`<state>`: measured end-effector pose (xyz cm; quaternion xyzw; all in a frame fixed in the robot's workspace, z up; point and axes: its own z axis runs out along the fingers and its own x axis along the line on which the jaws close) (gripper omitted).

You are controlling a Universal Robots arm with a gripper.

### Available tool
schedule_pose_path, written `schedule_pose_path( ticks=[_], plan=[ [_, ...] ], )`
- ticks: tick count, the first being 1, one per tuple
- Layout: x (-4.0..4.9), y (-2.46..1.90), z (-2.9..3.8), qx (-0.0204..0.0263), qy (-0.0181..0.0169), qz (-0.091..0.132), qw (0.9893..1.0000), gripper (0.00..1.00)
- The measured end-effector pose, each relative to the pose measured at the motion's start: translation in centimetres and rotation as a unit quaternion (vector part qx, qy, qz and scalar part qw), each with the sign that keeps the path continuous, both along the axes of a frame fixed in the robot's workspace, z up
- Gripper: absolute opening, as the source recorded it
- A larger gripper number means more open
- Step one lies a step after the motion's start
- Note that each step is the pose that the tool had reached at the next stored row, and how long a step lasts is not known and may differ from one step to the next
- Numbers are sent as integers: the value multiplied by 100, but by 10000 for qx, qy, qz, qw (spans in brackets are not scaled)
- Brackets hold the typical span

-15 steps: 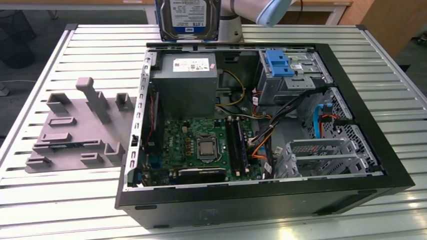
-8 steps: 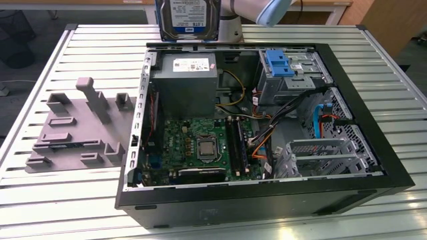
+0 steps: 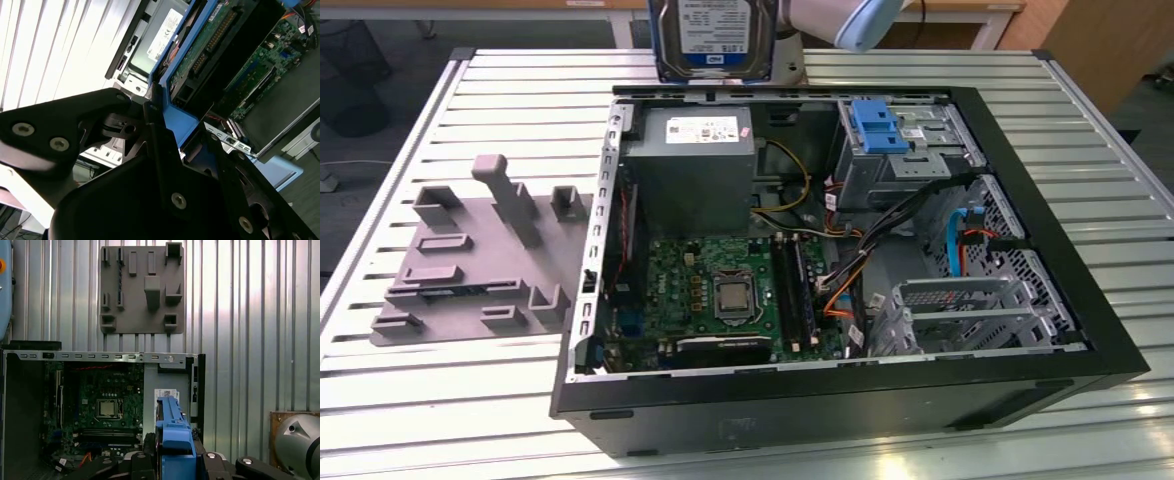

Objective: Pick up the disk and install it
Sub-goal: 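Pick up the disk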

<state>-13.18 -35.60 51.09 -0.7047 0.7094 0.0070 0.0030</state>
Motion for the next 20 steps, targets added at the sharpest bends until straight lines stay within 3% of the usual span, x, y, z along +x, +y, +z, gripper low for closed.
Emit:
schedule_pose_path(
  ticks=[3,20],
  plan=[
    [109,0,0,0,0,-1,10000,36],
    [516,0,0,0,0,0,10000,36]
  ],
)
